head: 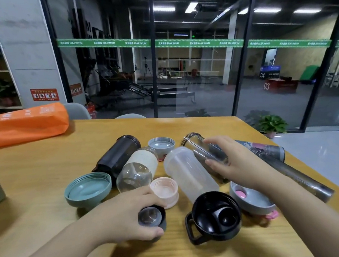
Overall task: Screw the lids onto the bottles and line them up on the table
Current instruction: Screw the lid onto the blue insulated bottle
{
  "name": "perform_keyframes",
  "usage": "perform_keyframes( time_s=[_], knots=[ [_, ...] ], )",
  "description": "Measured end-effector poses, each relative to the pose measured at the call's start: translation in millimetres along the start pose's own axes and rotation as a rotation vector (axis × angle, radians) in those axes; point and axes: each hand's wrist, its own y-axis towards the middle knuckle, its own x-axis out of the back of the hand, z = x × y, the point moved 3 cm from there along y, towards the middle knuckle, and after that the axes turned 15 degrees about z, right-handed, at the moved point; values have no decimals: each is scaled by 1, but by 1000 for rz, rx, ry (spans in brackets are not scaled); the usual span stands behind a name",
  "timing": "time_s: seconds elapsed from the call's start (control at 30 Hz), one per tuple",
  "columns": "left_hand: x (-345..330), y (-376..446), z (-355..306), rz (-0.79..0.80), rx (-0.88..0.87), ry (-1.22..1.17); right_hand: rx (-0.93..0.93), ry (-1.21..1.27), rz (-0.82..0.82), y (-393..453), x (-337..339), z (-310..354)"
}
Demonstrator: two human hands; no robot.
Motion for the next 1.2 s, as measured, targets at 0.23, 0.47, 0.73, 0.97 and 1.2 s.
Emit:
perform_keyframes(
  time_s=[0.23, 0.47, 0.73, 0.97, 1.2],
  knots=[
    [26, 10, -9, -60, -37, -181, -96, -55, 70, 14, 26, -11],
    [49, 48, -17, -281, -69, -678, -261, -168, 161, 38, 54, -41],
    [66, 100, -26, -405, 45, -1221, -467, -233, 302, 71, 61, -92],
    [82, 127, -25, -473, -5, -1934, -627, -209, 474, 98, 45, -130],
    [98, 136, -22, -483, -56, -2078, -693, -249, 617, 111, 27, -145]
  ],
)
